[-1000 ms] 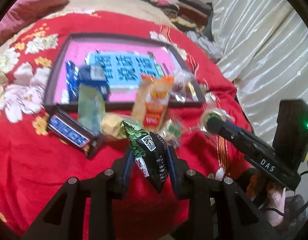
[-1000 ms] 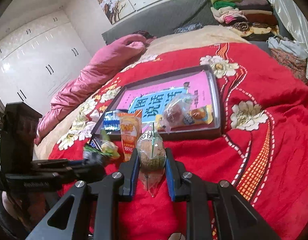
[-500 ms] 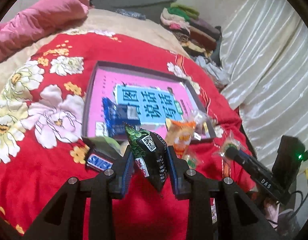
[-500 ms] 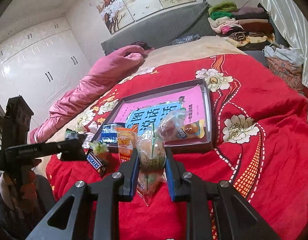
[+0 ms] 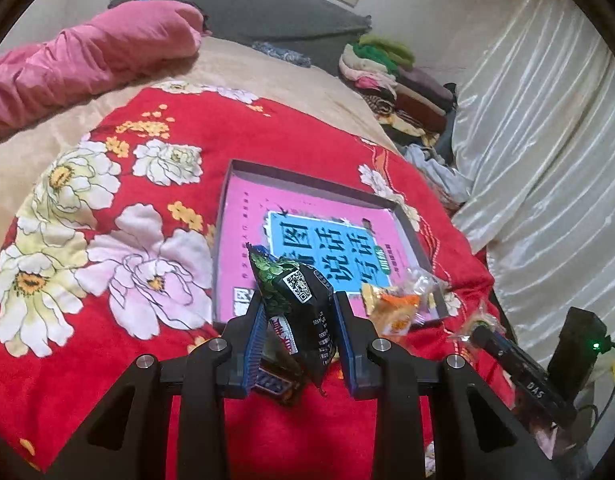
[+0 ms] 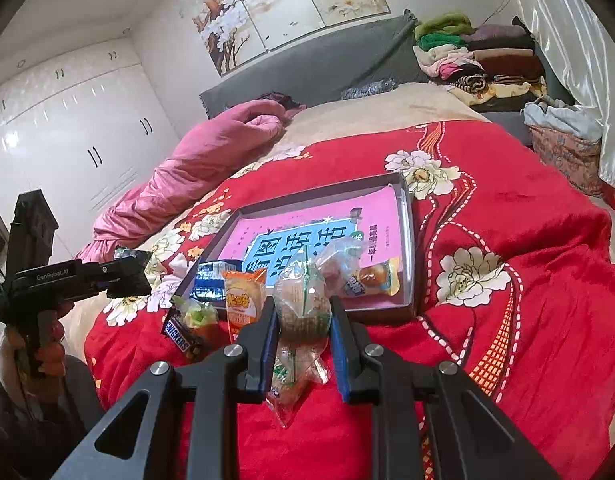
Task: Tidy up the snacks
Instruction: 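Carry the dark packet in the left gripper over the tray while right gripper carries its bag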
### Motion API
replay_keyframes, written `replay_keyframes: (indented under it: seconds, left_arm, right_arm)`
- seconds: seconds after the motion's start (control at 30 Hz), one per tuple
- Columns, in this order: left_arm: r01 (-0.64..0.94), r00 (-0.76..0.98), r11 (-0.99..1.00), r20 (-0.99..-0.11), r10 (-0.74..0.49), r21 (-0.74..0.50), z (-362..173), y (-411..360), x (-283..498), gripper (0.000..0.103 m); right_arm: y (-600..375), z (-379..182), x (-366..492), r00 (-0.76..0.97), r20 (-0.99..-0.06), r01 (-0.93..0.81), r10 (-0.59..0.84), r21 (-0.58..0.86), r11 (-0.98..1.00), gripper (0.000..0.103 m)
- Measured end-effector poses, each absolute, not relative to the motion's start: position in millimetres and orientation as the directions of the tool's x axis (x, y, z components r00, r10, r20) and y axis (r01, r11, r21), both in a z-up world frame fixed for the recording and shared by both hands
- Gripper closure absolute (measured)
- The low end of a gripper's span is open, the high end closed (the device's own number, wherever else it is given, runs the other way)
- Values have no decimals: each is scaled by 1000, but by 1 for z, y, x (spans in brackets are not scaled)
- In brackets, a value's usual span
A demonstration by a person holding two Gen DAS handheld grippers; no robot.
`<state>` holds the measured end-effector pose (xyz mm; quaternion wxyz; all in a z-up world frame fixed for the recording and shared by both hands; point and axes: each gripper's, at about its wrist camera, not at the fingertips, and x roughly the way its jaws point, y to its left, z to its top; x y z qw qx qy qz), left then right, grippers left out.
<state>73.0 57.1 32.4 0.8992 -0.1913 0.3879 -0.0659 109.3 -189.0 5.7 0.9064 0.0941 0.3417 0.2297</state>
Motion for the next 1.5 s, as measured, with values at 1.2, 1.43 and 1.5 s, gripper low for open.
replay_keyframes:
  seconds: [1.2,1.43,1.5]
  left_arm:
    - [-62,698,964,-701,-143,-258,-7,69,119,72]
    - [-55,689,964,-709,-152,-261,-12,68,124,72]
    - [-56,685,965,-713,-151,-258,-15,67,126,72]
  right_arm:
    - [-200,-3,144,695,-583,-303,420,292,907,78]
    - [-196,-8,151,688,-604,-303,402,264,916,78]
    - [-195,-10,153,686,-609,-304,399,259,917,78]
